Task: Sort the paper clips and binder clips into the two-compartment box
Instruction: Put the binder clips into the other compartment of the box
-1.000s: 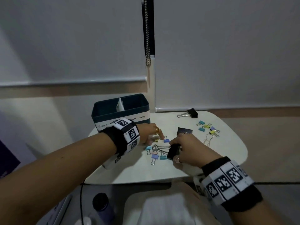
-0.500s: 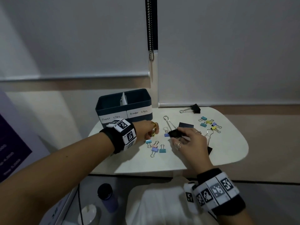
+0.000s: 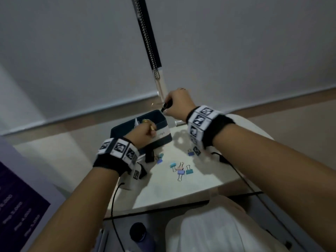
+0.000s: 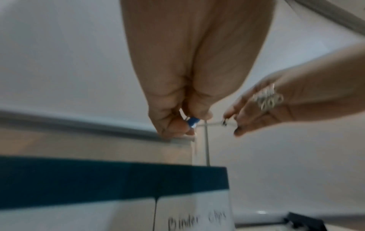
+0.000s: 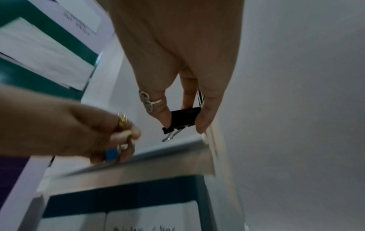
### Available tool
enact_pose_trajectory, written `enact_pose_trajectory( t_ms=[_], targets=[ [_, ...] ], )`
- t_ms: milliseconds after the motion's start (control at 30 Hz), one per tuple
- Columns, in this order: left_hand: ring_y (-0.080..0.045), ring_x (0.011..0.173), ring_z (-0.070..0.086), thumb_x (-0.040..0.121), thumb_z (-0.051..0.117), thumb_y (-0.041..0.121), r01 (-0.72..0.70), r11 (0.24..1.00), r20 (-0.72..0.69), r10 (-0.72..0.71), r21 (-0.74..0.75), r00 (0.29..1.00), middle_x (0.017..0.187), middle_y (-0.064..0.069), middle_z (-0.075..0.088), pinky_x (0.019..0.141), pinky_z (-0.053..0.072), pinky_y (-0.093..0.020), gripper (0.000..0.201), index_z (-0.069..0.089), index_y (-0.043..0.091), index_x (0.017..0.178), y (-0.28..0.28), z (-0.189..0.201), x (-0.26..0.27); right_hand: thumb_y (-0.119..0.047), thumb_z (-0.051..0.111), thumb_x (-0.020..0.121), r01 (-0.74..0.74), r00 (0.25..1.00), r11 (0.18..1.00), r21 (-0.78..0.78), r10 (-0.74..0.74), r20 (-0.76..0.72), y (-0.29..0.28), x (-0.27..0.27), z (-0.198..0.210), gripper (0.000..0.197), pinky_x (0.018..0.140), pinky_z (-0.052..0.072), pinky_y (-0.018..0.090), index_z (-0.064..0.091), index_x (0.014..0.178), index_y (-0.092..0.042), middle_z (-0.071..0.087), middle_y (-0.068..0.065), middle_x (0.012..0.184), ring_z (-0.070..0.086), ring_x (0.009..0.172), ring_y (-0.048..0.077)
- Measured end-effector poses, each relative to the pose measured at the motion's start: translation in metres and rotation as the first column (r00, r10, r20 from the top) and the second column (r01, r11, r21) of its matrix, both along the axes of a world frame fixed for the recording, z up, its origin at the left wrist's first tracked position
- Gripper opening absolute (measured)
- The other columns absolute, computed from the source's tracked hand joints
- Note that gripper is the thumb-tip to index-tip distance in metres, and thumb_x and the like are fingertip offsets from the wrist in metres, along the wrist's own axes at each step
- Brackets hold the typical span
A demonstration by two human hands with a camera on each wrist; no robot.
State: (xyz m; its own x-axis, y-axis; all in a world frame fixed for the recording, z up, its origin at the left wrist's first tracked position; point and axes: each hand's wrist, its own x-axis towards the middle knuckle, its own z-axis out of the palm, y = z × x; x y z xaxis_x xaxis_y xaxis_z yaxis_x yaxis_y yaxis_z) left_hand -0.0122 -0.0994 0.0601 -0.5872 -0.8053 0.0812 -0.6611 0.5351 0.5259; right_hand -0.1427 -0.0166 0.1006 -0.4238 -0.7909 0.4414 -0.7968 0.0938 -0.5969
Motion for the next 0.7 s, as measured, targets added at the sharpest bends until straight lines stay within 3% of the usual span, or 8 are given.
enact_pose_trajectory(
  t_ms=[67,133,267,333,400,500,633,700],
  targets=[
    [-0.026,0.109,0.052,0.096,0.042,0.009,-0.096,0.989,-0.018,0.094,-0.113,0.995,0.119,-0.014,0.055,0.094,0.039,-0.03,0.025,0.051,0.0,0.118,-0.013,0.017,0.002,-0.015,0.07,0.078,-0.012,1.0,0.998,0.062,0.014,-0.027,-0.022,0.001,-0.001,0.029,0.097,0.044,0.025,0.067,0.106,-0.005,0.046,0.015,0.124,0.051,0.107,0.024],
    [-0.025,0.111,0.052,0.097,0.042,0.011,-0.138,0.971,0.01,0.143,-0.193,0.99,0.124,-0.016,0.054,0.096,0.039,-0.032,0.027,0.05,0.0,0.121,-0.026,0.031,-0.007,-0.018,0.068,0.082,-0.03,0.995,0.984,0.177,0.046,-0.088,-0.036,0.003,-0.003,0.038,0.097,0.042,0.028,0.062,0.116,-0.003,0.048,0.018,0.131,0.052,0.114,0.027],
    [-0.028,0.113,0.057,0.093,0.054,0.021,-0.203,0.965,0.08,0.218,-0.164,0.973,0.125,-0.015,0.059,0.094,0.045,-0.034,0.036,0.053,0.003,0.124,-0.038,0.029,-0.028,-0.024,0.064,0.087,-0.066,0.99,0.949,0.309,0.101,-0.098,-0.037,-0.001,-0.01,0.06,0.104,0.039,0.034,0.04,0.138,-0.004,0.051,0.016,0.137,0.048,0.126,0.03],
    [-0.03,0.11,0.059,0.089,0.06,0.027,-0.15,0.965,0.107,0.176,-0.216,0.979,0.121,-0.014,0.061,0.09,0.047,-0.035,0.042,0.053,0.004,0.123,-0.04,0.018,-0.03,-0.016,0.056,0.092,-0.045,0.99,0.944,0.327,0.085,-0.109,-0.026,-0.007,-0.014,0.043,0.106,0.038,0.032,0.05,0.133,-0.003,0.054,0.015,0.136,0.049,0.126,0.028],
    [-0.03,0.116,0.054,0.087,0.062,0.03,-0.101,0.938,0.126,0.15,-0.332,0.981,0.126,-0.013,0.057,0.096,0.045,-0.038,0.047,0.051,0.009,0.128,-0.038,0.011,-0.024,-0.01,0.051,0.094,-0.047,0.99,0.909,0.414,0.098,-0.101,-0.009,-0.011,-0.02,0.032,0.105,0.042,0.032,0.06,0.123,-0.001,0.06,0.016,0.129,0.055,0.12,0.029],
    [-0.029,0.121,0.049,0.088,0.06,0.025,-0.011,0.901,0.114,0.067,-0.433,0.991,0.132,-0.01,0.05,0.103,0.041,-0.039,0.045,0.05,0.015,0.131,-0.018,0.006,-0.012,-0.009,0.049,0.094,-0.08,0.976,0.779,0.622,0.187,-0.109,0.024,-0.008,-0.032,0.032,0.101,0.044,0.031,0.06,0.123,-0.004,0.061,0.012,0.127,0.058,0.116,0.026],
    [-0.018,0.117,0.055,0.092,0.054,0.018,0.287,0.919,0.313,-0.198,-0.27,0.929,0.13,-0.002,0.058,0.102,0.041,-0.028,0.03,0.06,0.017,0.122,0.035,-0.023,0.009,-0.01,0.045,0.095,-0.047,0.933,0.629,0.776,0.305,-0.19,0.047,0.002,-0.055,0.045,0.11,0.032,0.031,0.042,0.14,-0.015,0.042,0.004,0.146,0.041,0.133,0.022],
    [-0.018,0.12,0.053,0.095,0.05,0.024,0.398,0.907,0.435,-0.305,-0.138,0.847,0.13,-0.001,0.057,0.102,0.039,-0.027,0.032,0.058,0.017,0.125,0.058,-0.039,0.016,-0.016,0.046,0.095,0.004,0.876,0.552,0.834,0.4,-0.27,0.046,0.003,-0.066,0.041,0.106,0.038,0.034,0.047,0.136,-0.014,0.048,0.006,0.14,0.05,0.119,0.022]
  ],
)
